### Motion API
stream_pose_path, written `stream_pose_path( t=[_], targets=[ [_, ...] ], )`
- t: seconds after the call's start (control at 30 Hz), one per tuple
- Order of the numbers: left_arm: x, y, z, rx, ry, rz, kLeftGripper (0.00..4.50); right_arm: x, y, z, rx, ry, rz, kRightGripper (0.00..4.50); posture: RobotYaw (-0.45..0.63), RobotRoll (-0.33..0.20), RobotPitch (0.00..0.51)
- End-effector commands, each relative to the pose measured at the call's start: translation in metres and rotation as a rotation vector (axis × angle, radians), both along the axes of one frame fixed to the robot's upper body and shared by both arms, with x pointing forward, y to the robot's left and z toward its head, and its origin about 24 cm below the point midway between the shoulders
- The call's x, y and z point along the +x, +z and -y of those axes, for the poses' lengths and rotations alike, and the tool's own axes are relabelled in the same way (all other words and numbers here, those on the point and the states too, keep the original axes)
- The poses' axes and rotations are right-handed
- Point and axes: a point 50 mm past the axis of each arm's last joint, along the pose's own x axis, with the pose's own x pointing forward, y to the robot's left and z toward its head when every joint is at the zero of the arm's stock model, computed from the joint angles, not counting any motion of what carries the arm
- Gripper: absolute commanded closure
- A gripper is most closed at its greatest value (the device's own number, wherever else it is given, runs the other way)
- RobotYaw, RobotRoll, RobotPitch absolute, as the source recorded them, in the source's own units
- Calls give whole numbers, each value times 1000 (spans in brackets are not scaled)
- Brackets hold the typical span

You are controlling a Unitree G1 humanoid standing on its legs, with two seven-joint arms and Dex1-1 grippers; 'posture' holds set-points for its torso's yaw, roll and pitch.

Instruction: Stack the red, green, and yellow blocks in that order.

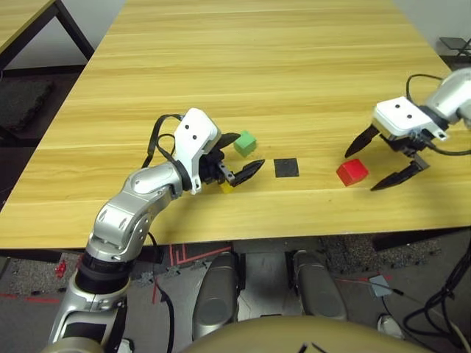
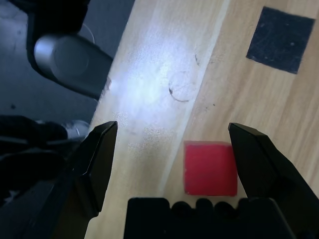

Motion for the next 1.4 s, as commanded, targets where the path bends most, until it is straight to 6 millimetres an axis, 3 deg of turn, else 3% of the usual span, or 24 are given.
stream_pose_path(
  t=[0.03, 0.4, 0.5, 0.77, 0.87, 0.9, 0.97, 1.07, 1.2, 1.4],
  targets=[
    [-1, -3, 5, 1, -6, -5, 34, 4, -7, 6, -68, 33, 40, 0, 354, -230, 122],
    [-3, -4, 3, -4, 20, -8, 34, 12, -18, 9, -121, 37, 78, 0, 379, -228, 137],
    [-4, -4, 3, -5, 26, -9, 0, 15, -20, 7, -115, 19, 85, 579, 386, -224, 134],
    [-4, -4, 2, -7, 34, -6, 0, 17, -31, 6, -101, -2, 89, 3442, 390, -220, 127],
    [-5, -5, 3, -9, 34, -8, 0, 16, -32, 7, -100, -7, 89, 4366, 384, -221, 128],
    [-5, -5, 3, -10, 34, -9, 0, 16, -32, 7, -98, -8, 90, 4443, 384, -221, 128],
    [-5, -5, 3, -10, 34, -9, 0, 16, -31, 5, -86, -4, 96, 4443, 386, -222, 124],
    [-4, -4, 4, -15, 34, -6, 0, 15, -26, 2, -60, 1, 98, 3869, 386, -222, 124],
    [-4, -4, 6, -18, 31, -8, 0, 16, -12, -3, -47, 38, 145, 2517, 372, -229, 125],
    [-2, -4, 8, -23, 32, -4, 0, 19, -9, 0, -79, 17, 163, 369, 368, -236, 122]
  ],
)
